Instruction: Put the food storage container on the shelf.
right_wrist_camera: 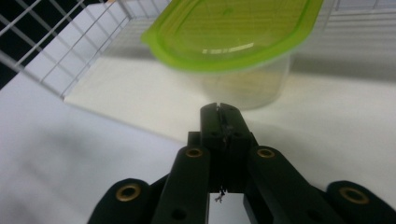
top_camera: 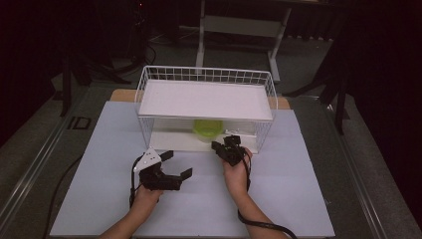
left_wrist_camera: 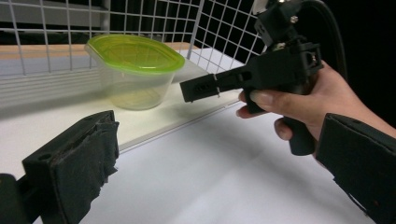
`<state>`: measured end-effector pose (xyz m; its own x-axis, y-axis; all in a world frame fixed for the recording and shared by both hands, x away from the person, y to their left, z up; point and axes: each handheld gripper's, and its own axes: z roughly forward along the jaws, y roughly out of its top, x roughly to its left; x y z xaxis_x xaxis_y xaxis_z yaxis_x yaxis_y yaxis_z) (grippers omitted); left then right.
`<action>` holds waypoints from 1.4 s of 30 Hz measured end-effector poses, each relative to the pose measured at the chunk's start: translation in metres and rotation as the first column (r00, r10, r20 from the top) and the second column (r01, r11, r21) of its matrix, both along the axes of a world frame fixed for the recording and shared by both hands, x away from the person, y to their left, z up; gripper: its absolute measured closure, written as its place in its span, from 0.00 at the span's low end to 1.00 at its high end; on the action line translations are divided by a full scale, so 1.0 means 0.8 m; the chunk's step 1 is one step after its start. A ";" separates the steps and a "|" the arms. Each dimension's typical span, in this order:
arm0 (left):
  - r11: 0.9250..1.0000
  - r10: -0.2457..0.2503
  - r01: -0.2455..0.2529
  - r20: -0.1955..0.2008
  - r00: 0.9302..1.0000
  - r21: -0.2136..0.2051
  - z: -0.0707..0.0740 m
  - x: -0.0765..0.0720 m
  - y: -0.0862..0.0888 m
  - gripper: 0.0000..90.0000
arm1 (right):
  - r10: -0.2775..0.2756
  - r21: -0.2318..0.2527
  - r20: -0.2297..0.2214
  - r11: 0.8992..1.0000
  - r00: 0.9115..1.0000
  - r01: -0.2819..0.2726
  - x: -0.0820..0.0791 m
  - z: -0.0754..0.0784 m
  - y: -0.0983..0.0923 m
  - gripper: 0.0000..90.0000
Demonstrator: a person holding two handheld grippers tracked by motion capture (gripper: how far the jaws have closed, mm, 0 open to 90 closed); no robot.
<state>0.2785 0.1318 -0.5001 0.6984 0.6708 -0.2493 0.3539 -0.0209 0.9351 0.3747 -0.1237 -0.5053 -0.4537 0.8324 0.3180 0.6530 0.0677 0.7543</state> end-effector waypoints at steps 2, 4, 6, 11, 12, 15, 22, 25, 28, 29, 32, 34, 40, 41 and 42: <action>1.000 -0.020 0.020 0.015 1.000 0.008 0.002 -0.001 -0.002 0.00 | 0.016 -0.014 0.018 1.000 1.000 -0.016 -0.008 0.001 -0.004 0.95; 0.998 -0.052 0.051 0.033 0.998 0.024 0.006 -0.004 -0.005 0.00 | 0.029 -0.028 0.029 0.999 0.999 -0.028 -0.015 0.002 -0.006 0.91; 0.996 -0.081 0.080 0.048 0.996 0.039 0.011 -0.006 -0.006 0.00 | 0.045 -0.026 0.030 0.999 0.999 -0.045 -0.022 0.003 -0.008 0.86; 0.995 -0.101 0.099 0.065 0.993 0.034 0.018 -0.010 -0.002 0.00 | 0.105 -0.025 0.025 0.994 0.994 -0.104 -0.038 0.006 -0.010 0.73; 0.994 -0.104 0.102 0.058 0.993 0.033 0.019 -0.010 -0.001 0.00 | 0.114 -0.035 0.043 0.993 0.992 -0.113 -0.042 0.009 -0.011 0.68; 0.993 -0.115 0.113 0.053 0.992 0.036 0.019 -0.011 0.002 0.00 | 0.135 -0.034 0.078 0.991 0.988 -0.133 -0.051 0.016 -0.012 0.55; 0.986 -0.162 0.160 0.045 0.986 0.054 0.021 -0.016 0.006 0.00 | 0.178 -0.011 0.108 0.984 0.978 -0.178 -0.063 0.021 -0.014 0.20; 0.985 -0.165 0.163 0.040 0.985 0.050 0.023 -0.018 0.011 0.00 | 0.189 -0.016 0.140 0.982 0.972 -0.188 -0.069 0.021 -0.017 0.17; 0.985 -0.168 0.166 0.041 0.985 0.053 0.024 -0.020 0.016 0.00 | 0.204 -0.025 0.148 0.979 0.968 -0.203 -0.073 0.022 -0.021 0.17; 0.985 -0.168 0.165 0.044 0.985 0.054 0.025 -0.023 0.021 0.00 | 0.207 -0.023 0.153 0.978 0.966 -0.206 -0.075 0.023 -0.023 0.16; 0.985 -0.169 0.167 0.041 0.985 0.051 0.026 -0.028 0.030 0.00 | 0.207 -0.033 0.171 0.978 0.963 -0.205 -0.086 0.028 -0.033 0.16; 0.985 -0.165 0.163 0.040 0.985 0.052 0.025 -0.030 0.037 0.00 | 0.209 -0.043 0.179 0.978 0.961 -0.204 -0.092 0.031 -0.039 0.17; 0.987 -0.149 0.147 0.034 0.988 0.057 0.027 -0.037 0.054 0.00 | 0.197 -0.046 0.202 0.980 0.959 -0.192 -0.108 0.039 -0.059 0.17; 0.988 -0.148 0.146 0.031 0.988 0.057 0.027 -0.038 0.056 0.00 | 0.193 -0.045 0.208 0.981 0.959 -0.187 -0.111 0.040 -0.063 0.17; 0.988 -0.148 0.146 0.031 0.989 0.057 0.027 -0.040 0.058 0.00 | 0.191 -0.046 0.208 0.981 0.959 -0.186 -0.113 0.040 -0.067 0.17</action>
<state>0.2468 0.1781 -0.4787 0.7980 0.5724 -0.1887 0.3103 -0.1217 0.9428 0.2845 -0.1773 -0.4730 -0.6577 0.7318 0.1785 0.4533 0.1953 0.8697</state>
